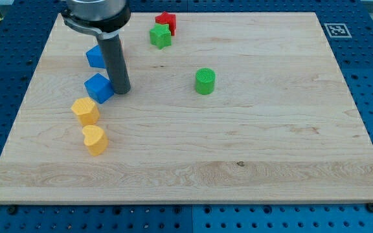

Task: Separate the triangle and the red circle

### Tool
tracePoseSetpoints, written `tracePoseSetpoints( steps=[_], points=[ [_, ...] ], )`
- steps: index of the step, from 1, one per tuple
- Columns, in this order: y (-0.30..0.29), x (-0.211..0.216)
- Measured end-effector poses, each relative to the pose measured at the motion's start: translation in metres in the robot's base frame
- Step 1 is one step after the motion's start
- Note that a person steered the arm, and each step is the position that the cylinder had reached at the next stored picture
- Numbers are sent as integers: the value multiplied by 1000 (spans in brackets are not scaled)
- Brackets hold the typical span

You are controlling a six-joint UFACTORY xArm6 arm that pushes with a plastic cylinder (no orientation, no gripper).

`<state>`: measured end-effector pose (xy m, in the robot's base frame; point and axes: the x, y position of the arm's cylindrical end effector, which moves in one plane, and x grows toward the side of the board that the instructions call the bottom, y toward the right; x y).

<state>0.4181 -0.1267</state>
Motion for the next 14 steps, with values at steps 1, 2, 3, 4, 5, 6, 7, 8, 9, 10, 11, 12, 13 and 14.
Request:
tracePoseSetpoints(
  steps=[1, 2, 3, 4, 5, 6, 7, 8, 9, 10, 11, 12, 13, 14],
  points=[
    [-4, -8],
    [-10, -14],
    [-11, -22],
    [-9, -43],
    [-9, -67],
    [-9, -86],
    [-9, -111],
    [-9, -134],
    [-11, -147],
    [-27, -166],
    [-80, -174],
    [-152, -174],
    [-170, -174],
    [-161, -164]
  ],
)
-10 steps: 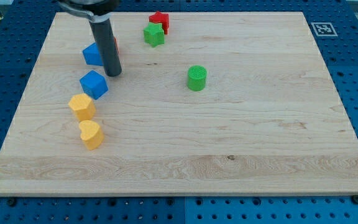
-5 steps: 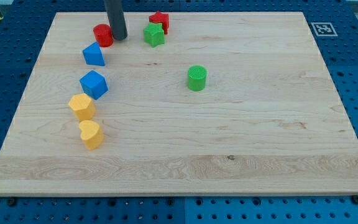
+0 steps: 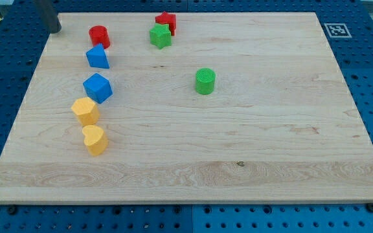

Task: Separate the triangle and the red circle

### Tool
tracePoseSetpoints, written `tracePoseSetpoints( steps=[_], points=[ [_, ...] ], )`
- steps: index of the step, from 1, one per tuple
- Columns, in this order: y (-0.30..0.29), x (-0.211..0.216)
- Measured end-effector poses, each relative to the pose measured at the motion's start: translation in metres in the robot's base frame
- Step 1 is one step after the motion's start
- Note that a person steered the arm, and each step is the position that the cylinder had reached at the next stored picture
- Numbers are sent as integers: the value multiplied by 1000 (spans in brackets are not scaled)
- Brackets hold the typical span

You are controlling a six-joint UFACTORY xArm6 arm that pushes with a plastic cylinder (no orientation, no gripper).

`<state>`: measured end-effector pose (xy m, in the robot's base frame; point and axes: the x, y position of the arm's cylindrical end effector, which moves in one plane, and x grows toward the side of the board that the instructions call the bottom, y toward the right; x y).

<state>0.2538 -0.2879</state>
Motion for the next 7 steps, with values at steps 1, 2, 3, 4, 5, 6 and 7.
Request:
tracePoseSetpoints(
  steps=[1, 2, 3, 4, 5, 6, 7],
  points=[
    [25, 19],
    [66, 23],
    [111, 23],
    [159, 23],
    [170, 35],
    [161, 46],
    [140, 46]
  ],
)
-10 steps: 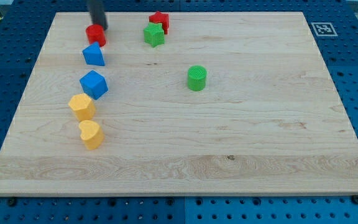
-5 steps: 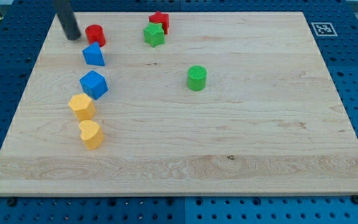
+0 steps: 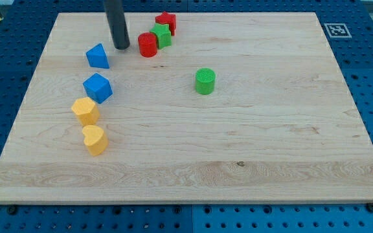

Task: Separate the triangle and the red circle

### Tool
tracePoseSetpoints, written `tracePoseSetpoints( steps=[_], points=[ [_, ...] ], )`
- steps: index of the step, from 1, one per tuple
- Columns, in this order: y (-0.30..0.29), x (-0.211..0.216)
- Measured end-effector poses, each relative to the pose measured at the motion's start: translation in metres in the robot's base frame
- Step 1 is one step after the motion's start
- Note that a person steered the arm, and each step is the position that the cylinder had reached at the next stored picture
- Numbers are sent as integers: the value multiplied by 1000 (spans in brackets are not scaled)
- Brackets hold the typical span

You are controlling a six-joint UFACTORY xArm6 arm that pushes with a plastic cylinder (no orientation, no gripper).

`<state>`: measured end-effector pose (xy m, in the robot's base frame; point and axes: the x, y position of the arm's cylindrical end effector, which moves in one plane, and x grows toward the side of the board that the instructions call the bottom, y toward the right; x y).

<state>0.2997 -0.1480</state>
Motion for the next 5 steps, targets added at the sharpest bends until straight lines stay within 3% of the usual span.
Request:
tracePoseSetpoints(
  steps=[2, 5],
  points=[
    [-33, 13],
    [-15, 49]
  ],
)
